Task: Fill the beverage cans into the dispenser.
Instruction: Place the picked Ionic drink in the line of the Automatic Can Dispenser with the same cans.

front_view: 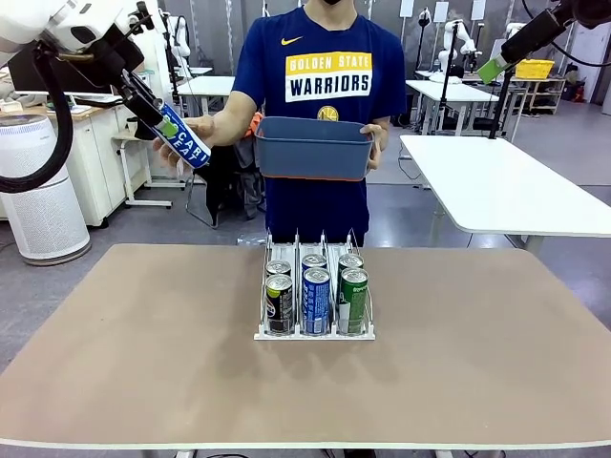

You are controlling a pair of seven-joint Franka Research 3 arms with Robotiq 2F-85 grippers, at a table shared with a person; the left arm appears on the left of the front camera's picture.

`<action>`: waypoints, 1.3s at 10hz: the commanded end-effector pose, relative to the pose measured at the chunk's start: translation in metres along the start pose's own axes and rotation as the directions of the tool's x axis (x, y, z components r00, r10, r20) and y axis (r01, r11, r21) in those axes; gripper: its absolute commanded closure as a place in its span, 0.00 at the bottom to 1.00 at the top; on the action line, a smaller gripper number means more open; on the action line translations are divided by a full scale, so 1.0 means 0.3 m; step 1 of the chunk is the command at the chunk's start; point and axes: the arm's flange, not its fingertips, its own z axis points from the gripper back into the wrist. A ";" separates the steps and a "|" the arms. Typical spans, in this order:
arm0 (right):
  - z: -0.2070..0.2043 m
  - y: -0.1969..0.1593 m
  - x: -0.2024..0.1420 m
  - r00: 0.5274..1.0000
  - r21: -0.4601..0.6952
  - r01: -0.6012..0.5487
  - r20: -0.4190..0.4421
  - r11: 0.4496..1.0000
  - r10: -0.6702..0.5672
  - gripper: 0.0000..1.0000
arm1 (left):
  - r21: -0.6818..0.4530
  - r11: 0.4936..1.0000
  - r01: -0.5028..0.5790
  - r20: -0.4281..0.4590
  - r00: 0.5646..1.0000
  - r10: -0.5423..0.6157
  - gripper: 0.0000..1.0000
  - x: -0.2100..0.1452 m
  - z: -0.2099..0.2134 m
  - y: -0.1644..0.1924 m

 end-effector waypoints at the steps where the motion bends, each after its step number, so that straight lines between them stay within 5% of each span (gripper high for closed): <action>1: -0.002 0.002 -0.002 1.000 0.000 0.001 -0.001 1.000 -0.001 0.00 | 0.004 1.000 0.000 0.002 1.000 0.000 1.00 -0.003 0.007 0.004; 13: -0.002 0.002 -0.002 1.000 0.000 0.001 -0.001 1.000 -0.001 0.00 | 0.004 1.000 0.000 0.002 1.000 0.000 1.00 -0.003 0.007 0.004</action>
